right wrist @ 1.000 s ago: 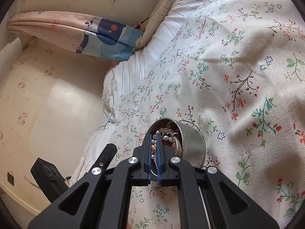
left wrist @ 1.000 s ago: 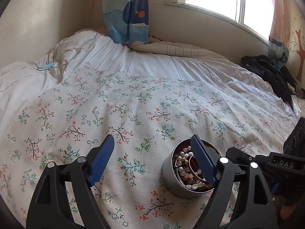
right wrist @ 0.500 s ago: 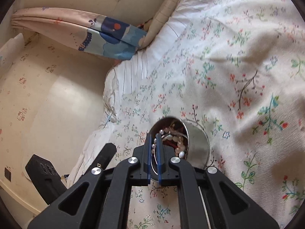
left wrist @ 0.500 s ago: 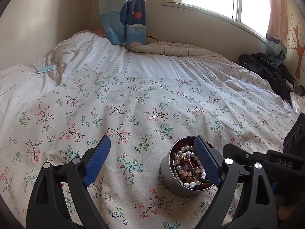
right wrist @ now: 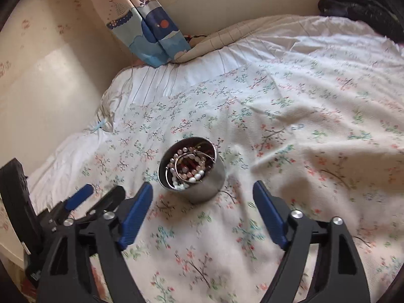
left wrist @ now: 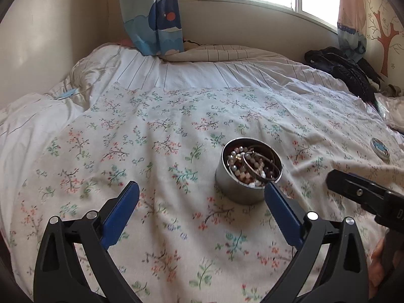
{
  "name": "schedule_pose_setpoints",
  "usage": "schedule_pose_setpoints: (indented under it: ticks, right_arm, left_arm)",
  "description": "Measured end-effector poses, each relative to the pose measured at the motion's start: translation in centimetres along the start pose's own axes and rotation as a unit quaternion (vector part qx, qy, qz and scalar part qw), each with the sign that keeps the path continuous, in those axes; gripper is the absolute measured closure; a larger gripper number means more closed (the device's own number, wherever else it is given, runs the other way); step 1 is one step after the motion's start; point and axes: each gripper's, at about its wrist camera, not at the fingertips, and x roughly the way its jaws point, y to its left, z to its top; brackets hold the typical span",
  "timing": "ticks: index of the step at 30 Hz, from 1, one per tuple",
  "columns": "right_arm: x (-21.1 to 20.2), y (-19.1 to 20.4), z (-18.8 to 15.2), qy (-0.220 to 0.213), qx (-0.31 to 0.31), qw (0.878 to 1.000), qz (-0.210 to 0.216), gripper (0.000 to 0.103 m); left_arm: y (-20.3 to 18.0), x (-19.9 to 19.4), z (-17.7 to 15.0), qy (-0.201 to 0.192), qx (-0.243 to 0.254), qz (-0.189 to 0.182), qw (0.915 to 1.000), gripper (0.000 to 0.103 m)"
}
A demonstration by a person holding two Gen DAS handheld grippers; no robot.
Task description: Organize jewelry
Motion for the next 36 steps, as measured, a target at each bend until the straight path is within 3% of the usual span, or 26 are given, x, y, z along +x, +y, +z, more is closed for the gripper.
schedule_pose_setpoints:
  ticks: [10, 16, 21, 36]
  right_arm:
    - [-8.3, 0.3, -7.4, 0.020, -0.061, 0.995, -0.078, 0.007]
    - [-11.9, -2.1, -8.9, -0.003, -0.009, 0.998, -0.067, 0.007]
    - [-12.0, -3.3, -8.8, -0.003, 0.033, 0.998, -0.054, 0.007]
    - [-11.2, -0.9, -9.2, 0.006, -0.033, 0.994, -0.100, 0.007]
  left_arm:
    - [1.5, -8.2, -6.0, 0.024, 0.059, 0.017, 0.9978, 0.008]
    - [2.5, -10.2, -8.4, 0.030, 0.034, -0.001, 0.9990, 0.008]
    - [2.4, -11.4, -8.8, -0.001, 0.030, 0.027, 0.9992, 0.008]
    - [2.1, -11.4, -8.6, -0.005, 0.037, 0.037, 0.9986, 0.008]
